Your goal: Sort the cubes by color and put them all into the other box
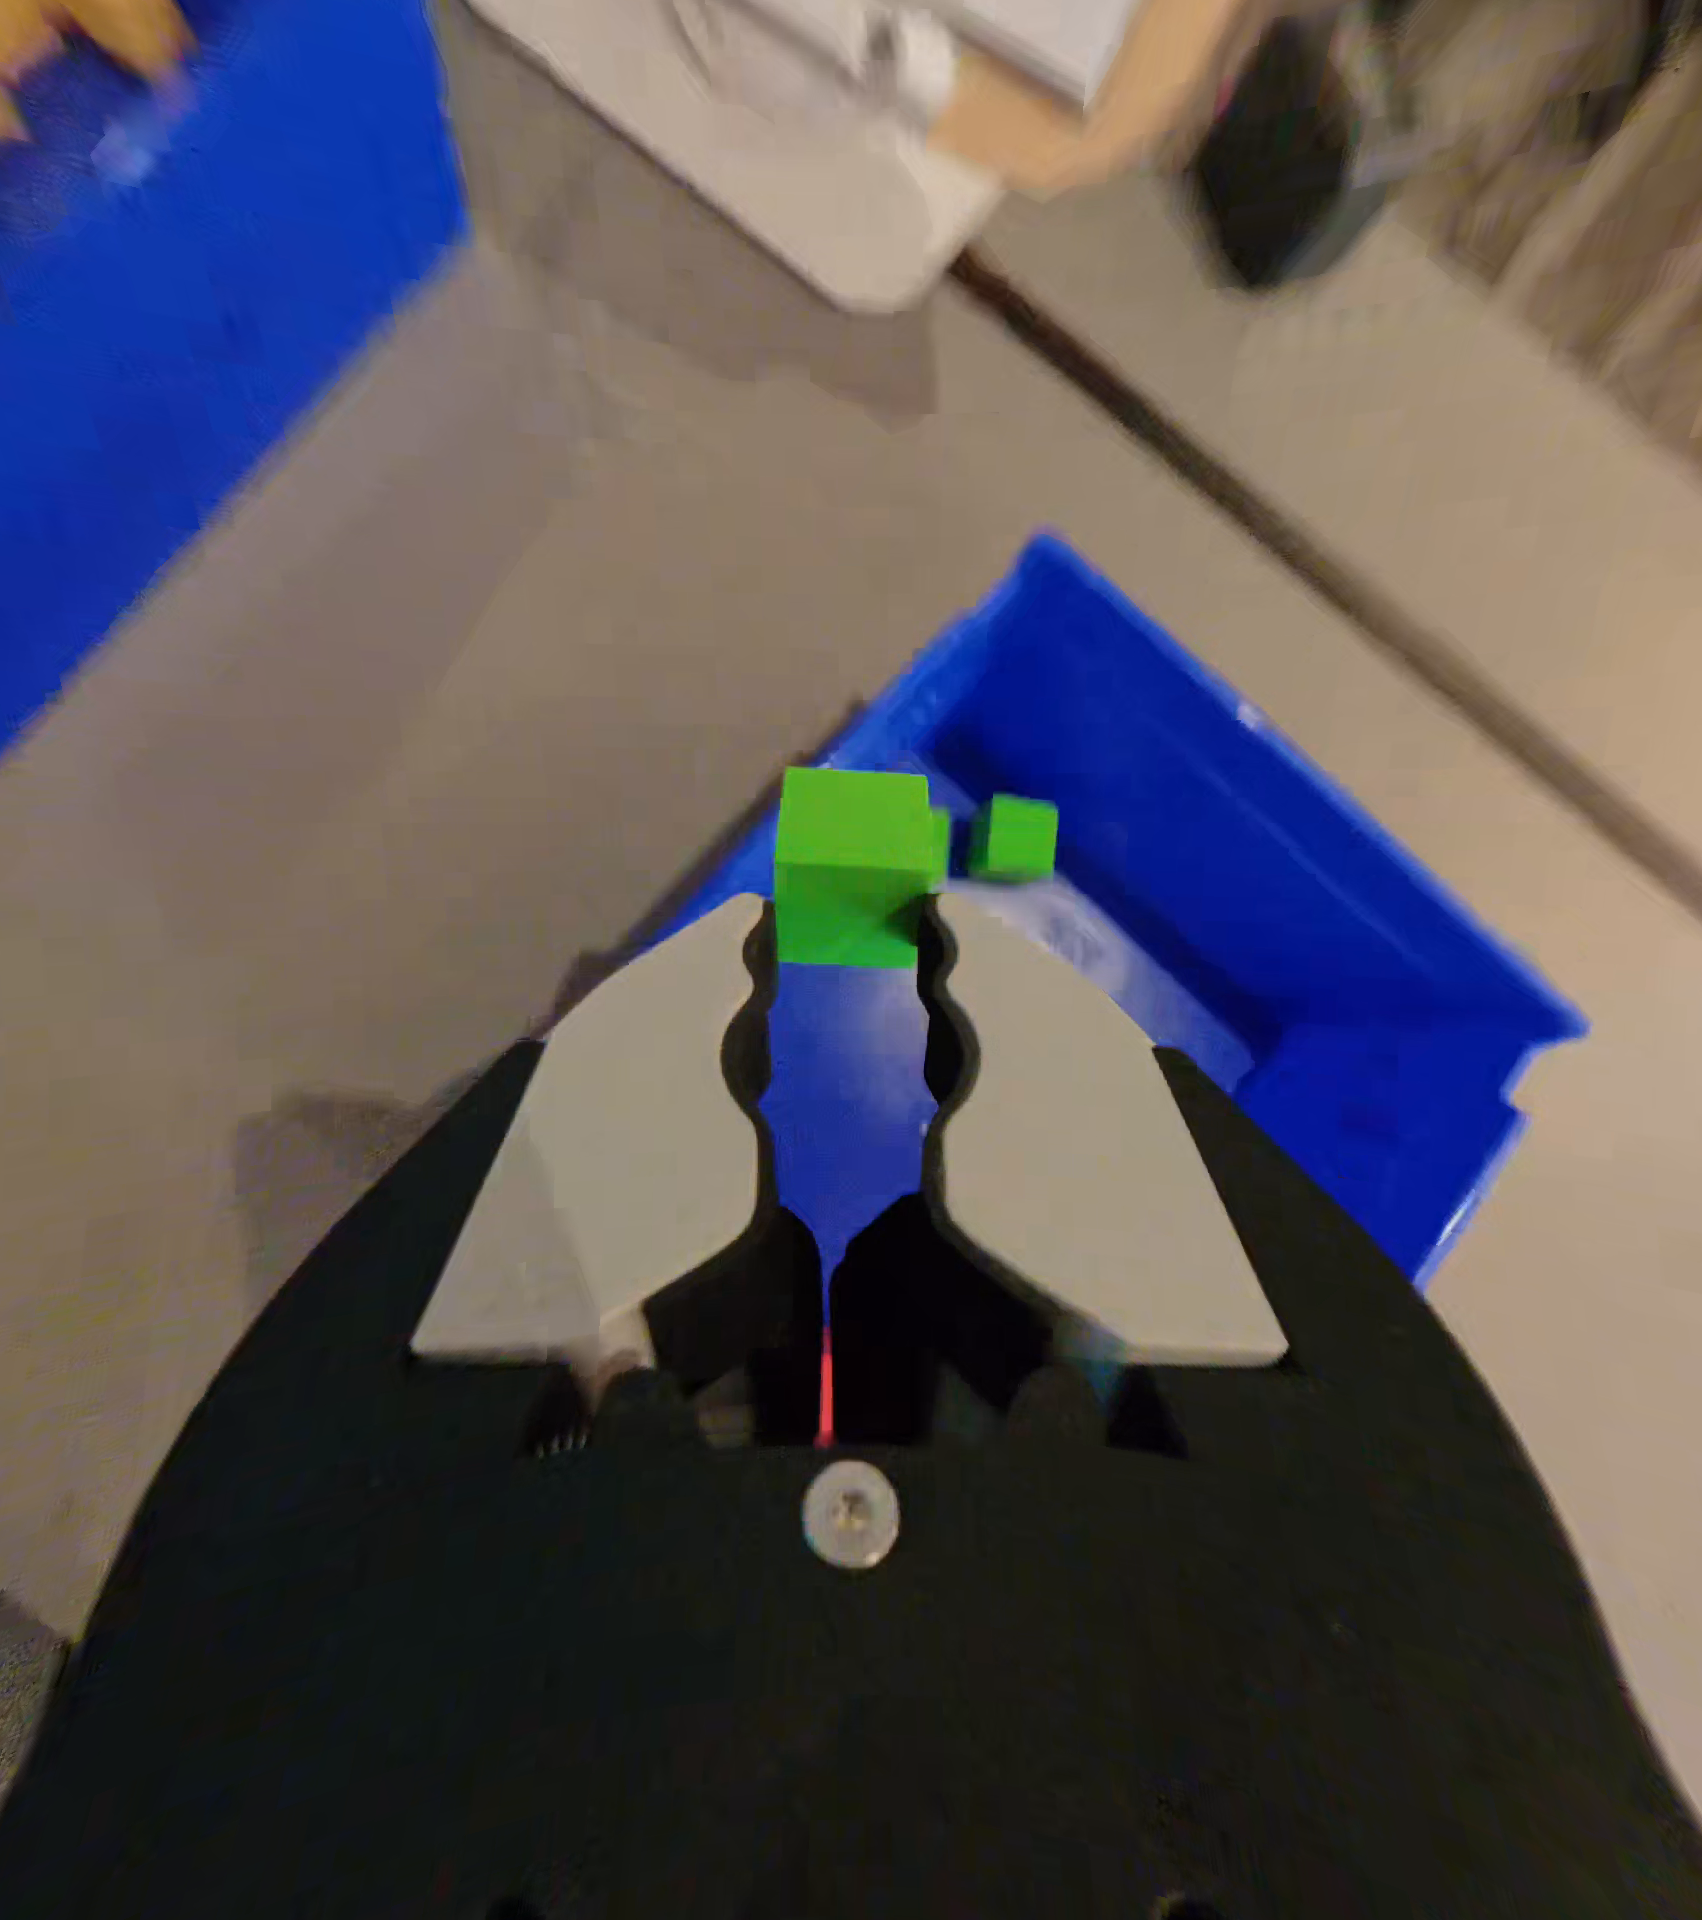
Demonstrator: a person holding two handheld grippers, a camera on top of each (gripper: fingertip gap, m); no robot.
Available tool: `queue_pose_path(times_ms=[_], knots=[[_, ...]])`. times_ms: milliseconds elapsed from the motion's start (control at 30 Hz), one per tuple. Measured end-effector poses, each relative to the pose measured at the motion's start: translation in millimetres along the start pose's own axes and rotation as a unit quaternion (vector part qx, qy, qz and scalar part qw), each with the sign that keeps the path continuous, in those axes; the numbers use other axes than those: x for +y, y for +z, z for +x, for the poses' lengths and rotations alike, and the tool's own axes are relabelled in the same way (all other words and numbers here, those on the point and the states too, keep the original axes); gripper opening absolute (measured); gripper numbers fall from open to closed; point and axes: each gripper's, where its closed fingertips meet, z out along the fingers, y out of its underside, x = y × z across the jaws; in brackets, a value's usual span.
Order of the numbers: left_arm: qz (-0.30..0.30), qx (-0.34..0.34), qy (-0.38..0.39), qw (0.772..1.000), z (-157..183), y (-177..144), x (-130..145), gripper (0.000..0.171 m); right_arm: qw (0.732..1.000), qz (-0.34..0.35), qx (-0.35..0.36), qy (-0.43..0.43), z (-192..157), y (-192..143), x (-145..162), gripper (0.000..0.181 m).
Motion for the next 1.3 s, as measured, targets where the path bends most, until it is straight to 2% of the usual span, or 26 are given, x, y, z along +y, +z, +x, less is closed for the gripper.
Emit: queue_pose_path(times_ms=[133,267,433,700,800,900,1067,1167,1300], knots=[[0.021,-0.036,0.021,0.999,5.5,-2.0,6.6,0.052,0.99,-0.137,-0.003,0.044,25.9,48.4,40.0,0.026],[0.028,-0.07,0.03,0.997,6.0,-9.7,16.4,0.051,0.971,-0.228,0.013,0.066,41.1,78.3,66.4,0.026],[0.025,-0.118,0.032,0.992,-3.8,-26.8,24.5,0.05,0.961,-0.27,0.018,0.063,51.3,101.7,77.5,0.026],[0.021,-0.15,0.03,0.988,-14.1,-51.6,26.9,0.05,0.948,-0.313,0.015,0.049,51.1,116.0,90.4,0.027],[0.012,-0.157,0.031,0.987,-17.8,-54.9,27.5,0.05,0.947,-0.317,0.014,0.052,50.5,116.8,90.2,0.029],[0.006,-0.162,0.03,0.986,-22.6,-57.3,27.2,0.05,0.951,-0.304,0.014,0.053,50.8,115.7,84.8,0.048],[-0.012,-0.186,0.03,0.982,-38.6,-61.4,28.4,0.049,0.961,-0.269,0.019,0.057,50.3,100.9,71.2,0.046],[-0.074,-0.262,0.04,0.961,-72.8,-72.2,40.3,0.047,0.97,-0.233,0.029,0.058,46.0,77.9,59.5,0.044],[-0.201,-0.335,0.028,0.92,-120.5,-85.9,66.1,0.048,0.986,-0.146,0.057,0.052,32.2,36.5,37.1,0.043]])
